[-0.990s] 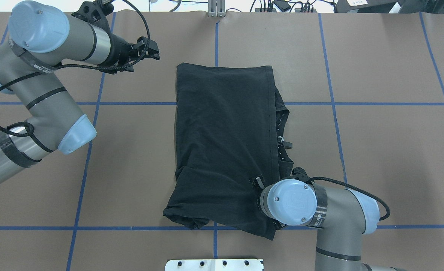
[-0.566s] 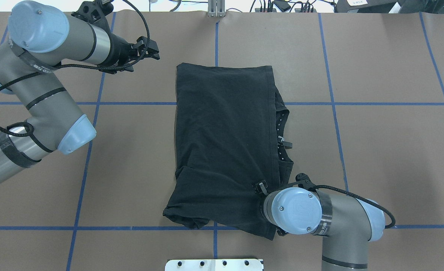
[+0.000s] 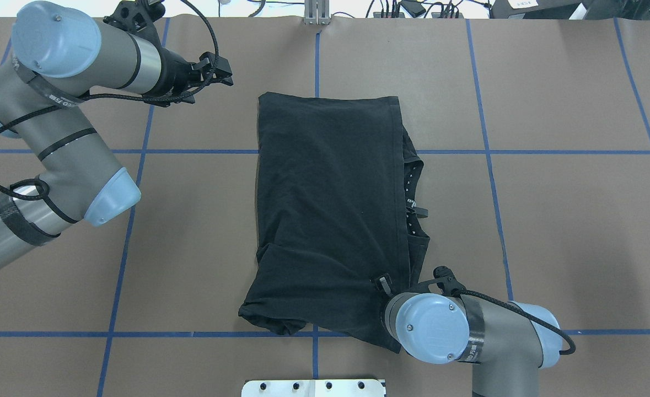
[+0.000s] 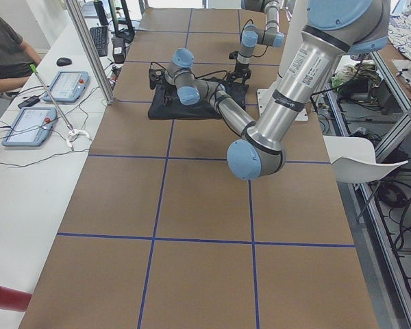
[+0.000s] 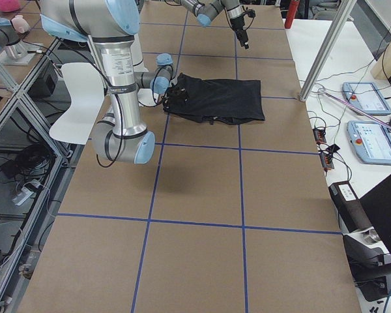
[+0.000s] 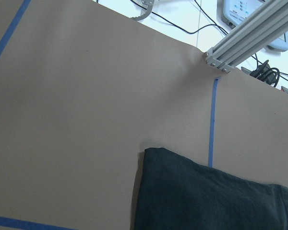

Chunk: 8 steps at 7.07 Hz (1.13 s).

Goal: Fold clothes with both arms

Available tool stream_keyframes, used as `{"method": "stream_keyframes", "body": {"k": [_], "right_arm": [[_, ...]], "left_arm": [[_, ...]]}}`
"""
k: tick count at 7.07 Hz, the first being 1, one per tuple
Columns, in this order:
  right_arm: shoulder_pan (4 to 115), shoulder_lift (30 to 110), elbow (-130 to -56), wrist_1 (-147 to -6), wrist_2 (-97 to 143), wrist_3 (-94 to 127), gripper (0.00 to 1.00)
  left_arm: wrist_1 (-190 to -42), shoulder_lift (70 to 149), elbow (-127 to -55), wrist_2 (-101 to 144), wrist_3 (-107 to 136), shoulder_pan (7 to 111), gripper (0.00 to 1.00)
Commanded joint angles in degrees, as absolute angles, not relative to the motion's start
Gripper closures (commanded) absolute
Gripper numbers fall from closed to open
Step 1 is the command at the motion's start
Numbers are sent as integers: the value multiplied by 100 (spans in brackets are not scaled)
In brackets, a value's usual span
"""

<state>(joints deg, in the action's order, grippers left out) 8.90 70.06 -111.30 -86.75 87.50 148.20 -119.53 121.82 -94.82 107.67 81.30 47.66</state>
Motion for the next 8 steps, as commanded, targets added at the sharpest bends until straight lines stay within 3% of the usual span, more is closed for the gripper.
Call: {"method": "stream_keyframes", "body": {"k": [1,2,3,4,5,8], "right_arm": [[791,7022,-11109,-8675,8754,14827,0],[791,7022,-11101,-8675,8754,14827,1],[791,7014,-11092,-8684,8745,14836,28],[791,7005,-11118,-8684,8754,14845,85],[800,7040,-11127,-8666,8780,14819,100],[878,7040,-11337,-8666,8806,14766,100]], "left_arm": [[-11953,12182,-9475,10767,8130,4764,9],[-11953,12182,-9475,10767,8130,4764,9],[-11953,12190,-9475,10767,8130,4764,9],[-11953,12190,-9475,10767,8130,4764,9],[-11953,12182,-9483,10767,8130,4764,9],[-11953,12182,-9475,10767,8139,4764,9]]}}
